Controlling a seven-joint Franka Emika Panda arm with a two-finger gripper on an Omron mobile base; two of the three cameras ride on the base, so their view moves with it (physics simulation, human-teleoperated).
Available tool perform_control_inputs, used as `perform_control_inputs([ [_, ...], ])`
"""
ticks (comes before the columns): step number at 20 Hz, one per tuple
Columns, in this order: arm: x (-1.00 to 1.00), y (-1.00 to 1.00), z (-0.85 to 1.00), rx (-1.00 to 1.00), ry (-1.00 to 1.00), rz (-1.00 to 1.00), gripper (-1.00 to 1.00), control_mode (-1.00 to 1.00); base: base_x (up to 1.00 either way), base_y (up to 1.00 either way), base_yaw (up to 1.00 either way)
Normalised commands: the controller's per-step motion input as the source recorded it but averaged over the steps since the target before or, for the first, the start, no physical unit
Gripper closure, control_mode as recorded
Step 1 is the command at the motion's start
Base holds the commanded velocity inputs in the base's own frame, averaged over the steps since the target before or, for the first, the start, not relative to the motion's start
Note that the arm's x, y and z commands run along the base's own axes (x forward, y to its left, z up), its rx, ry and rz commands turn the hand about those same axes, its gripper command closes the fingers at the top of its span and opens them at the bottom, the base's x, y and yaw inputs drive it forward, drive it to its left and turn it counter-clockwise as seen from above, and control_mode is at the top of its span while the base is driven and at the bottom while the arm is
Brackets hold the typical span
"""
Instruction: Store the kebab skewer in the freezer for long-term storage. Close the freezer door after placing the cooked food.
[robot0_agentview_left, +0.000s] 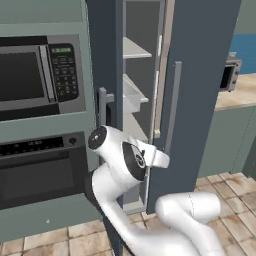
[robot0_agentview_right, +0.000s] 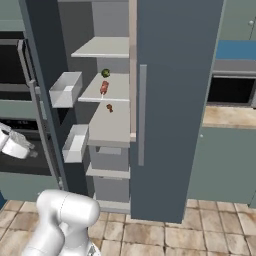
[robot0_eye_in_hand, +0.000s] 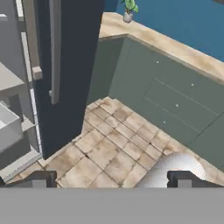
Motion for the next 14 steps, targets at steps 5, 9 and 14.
perform_control_inputs([
  [5,0.48,0.82,0.21,-0.16,-0.38,-0.29,-1.0,-1.0,0.0,0.0,0.0],
  [9,0.36,0.67,0.04,-0.02,-0.36,-0.2,-1.0,-1.0,0.0,0.0,0.0],
  [14,0.58,0.55,0.0,-0.12,-0.08,-0.12,-1.0,-1.0,0.0,0.0,0.0],
])
